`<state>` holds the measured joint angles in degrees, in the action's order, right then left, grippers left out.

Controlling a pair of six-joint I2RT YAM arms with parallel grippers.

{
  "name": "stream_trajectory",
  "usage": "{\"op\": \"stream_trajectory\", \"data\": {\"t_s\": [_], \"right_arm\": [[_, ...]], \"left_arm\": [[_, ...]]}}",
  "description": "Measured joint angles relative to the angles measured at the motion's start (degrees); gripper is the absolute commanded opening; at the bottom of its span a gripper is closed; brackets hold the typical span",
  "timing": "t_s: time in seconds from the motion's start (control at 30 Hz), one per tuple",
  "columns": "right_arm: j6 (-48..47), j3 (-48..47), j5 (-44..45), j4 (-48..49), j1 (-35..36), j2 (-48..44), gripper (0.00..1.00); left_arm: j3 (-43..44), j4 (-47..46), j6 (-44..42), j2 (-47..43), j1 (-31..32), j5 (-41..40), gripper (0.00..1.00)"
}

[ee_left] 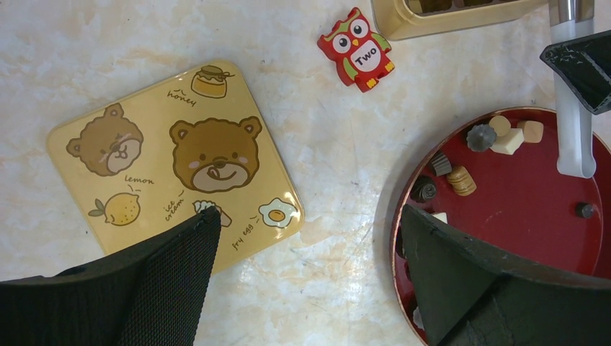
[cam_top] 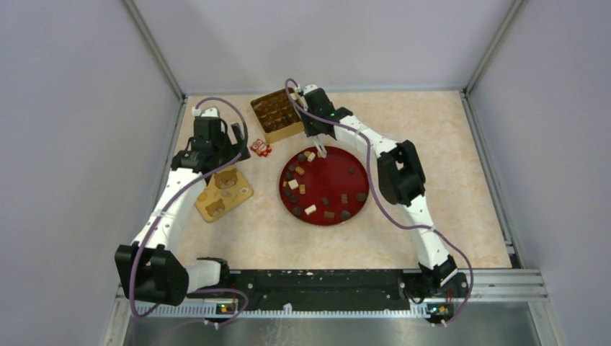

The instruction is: Pack the chocolate

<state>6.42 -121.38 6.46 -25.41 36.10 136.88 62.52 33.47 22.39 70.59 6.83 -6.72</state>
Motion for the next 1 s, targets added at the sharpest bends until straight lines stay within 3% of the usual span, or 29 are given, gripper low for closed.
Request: {"op": "stream_trajectory", "data": {"t_s": [1.0], "right_arm": [[-0.02, 1.03, 1.05, -0.52, 0.17, -2.78, 0.34]], "left_arm": [[-0.39, 0.02, 0.00, -0.74, 0.00, 0.02, 0.99]]}}
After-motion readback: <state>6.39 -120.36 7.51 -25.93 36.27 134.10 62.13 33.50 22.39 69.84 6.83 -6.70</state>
